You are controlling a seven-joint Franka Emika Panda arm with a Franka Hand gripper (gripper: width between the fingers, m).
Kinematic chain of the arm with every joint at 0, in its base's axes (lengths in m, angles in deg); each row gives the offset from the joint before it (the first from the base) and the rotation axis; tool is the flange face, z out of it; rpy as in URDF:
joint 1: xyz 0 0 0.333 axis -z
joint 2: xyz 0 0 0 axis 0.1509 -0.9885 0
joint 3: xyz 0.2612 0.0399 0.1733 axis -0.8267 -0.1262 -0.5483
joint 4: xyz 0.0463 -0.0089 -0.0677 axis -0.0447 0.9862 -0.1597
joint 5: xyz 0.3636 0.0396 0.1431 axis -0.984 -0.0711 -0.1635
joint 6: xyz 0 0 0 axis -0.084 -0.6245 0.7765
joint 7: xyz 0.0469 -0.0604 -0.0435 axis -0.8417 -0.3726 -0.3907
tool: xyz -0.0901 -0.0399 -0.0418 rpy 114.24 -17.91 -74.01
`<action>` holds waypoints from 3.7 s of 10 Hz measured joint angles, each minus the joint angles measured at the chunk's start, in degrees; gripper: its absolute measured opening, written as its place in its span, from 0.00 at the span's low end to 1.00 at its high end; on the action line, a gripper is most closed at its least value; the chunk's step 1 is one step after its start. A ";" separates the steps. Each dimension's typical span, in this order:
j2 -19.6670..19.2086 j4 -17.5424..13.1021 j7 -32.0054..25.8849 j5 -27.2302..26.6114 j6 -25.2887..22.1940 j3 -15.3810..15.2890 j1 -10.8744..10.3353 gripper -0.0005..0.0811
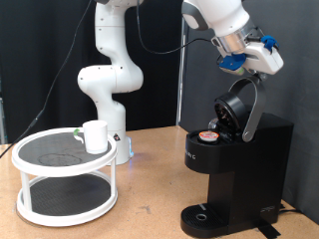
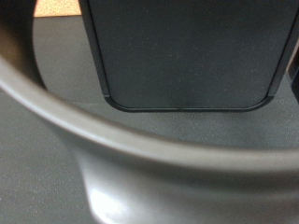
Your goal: Make a cup of coffee with the keurig machine
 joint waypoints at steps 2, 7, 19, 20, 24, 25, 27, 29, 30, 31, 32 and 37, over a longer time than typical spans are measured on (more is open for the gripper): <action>0.17 0.13 -0.19 -0.08 0.00 0.13 0.03 0.01; 2.17 1.37 -1.52 -0.33 -0.05 1.02 0.79 0.01; 6.47 5.84 -1.96 4.33 -2.75 4.08 5.57 0.01; 6.75 6.43 -2.09 4.89 -2.71 4.32 6.03 0.01; 7.41 8.67 -3.14 7.04 -2.03 4.98 7.84 0.01; 7.52 9.14 -3.26 7.56 -1.68 5.04 8.17 0.01; 7.66 9.99 -3.50 8.73 -1.04 5.09 8.70 0.01; 7.72 10.84 -3.73 10.07 -0.67 5.14 9.17 0.01; 7.68 11.63 -3.81 11.06 -0.29 5.18 9.53 0.01; 7.54 12.81 -3.97 12.14 0.47 5.29 9.96 0.01; 7.34 14.10 -4.26 12.87 1.60 5.39 10.23 0.01; 5.26 18.41 -4.40 13.52 7.31 5.50 10.62 0.01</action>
